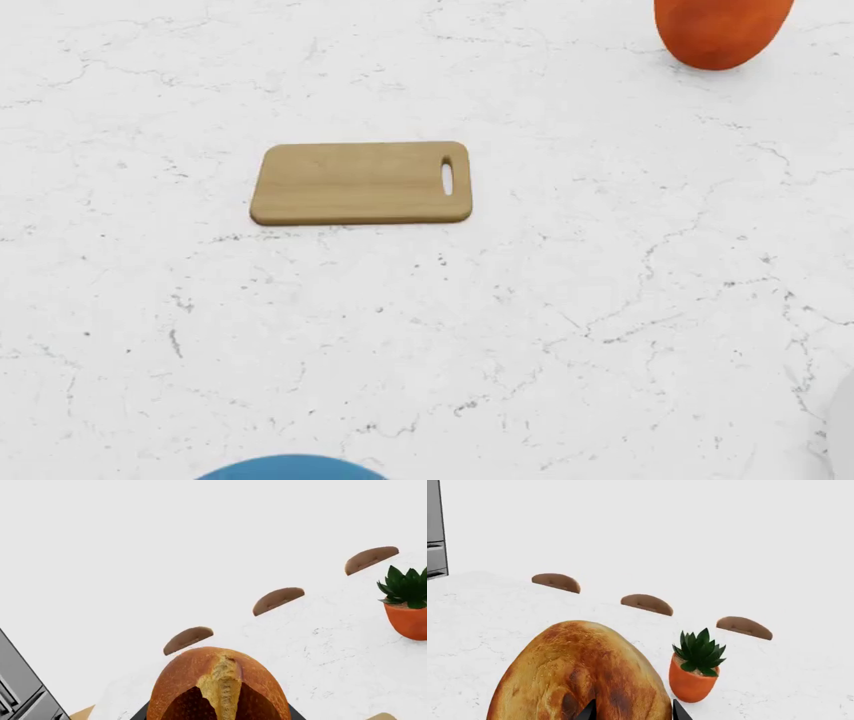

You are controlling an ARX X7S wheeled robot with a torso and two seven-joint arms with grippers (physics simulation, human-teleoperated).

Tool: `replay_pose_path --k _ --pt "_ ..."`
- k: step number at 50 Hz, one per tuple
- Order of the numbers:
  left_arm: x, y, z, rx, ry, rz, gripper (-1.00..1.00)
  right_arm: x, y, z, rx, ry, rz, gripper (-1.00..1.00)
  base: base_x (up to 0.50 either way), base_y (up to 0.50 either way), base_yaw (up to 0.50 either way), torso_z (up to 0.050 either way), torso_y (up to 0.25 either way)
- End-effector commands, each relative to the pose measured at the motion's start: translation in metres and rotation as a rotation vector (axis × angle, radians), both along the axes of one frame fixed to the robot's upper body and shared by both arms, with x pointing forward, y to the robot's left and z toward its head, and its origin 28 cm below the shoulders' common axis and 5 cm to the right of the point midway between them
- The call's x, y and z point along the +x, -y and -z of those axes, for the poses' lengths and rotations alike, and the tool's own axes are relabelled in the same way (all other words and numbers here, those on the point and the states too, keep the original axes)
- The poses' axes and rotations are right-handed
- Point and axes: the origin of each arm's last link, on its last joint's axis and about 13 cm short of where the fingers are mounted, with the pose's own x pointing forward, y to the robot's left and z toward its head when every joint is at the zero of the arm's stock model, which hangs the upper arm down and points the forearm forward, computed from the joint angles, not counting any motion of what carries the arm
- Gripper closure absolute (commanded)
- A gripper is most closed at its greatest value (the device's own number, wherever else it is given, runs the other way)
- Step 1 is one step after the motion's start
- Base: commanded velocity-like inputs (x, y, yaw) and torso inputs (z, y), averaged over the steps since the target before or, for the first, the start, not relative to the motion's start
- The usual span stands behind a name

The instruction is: Place all breads on the cutting board.

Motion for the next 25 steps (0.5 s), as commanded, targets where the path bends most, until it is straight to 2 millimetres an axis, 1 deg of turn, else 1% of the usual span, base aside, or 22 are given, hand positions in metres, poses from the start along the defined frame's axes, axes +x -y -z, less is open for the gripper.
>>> replay_pose_path --k 1,6,25 --pt "-0.0016 0.0 -0.0043 -0.017 -0.001 -0.003 1.0 -0.0022 -0.003 -0.009 -0.011 0.025 -0.001 1.0 0.0 0.0 0.0 0.0 -0.129" --pt "-0.0013 0.0004 -0.0051 -0.019 0.002 -0.004 1.0 -0.0028 -0.0045 -0.0104 -0.015 0.04 -0.002 1.0 0.0 0.0 0.0 0.0 -0.158" --pt "-0.0041 0.0022 -0.0087 -0.022 0.009 0.014 1.0 0.0012 -0.0081 -0.0158 -0.012 0.056 -0.005 1.0 0.0 0.0 0.0 0.0 -0.199"
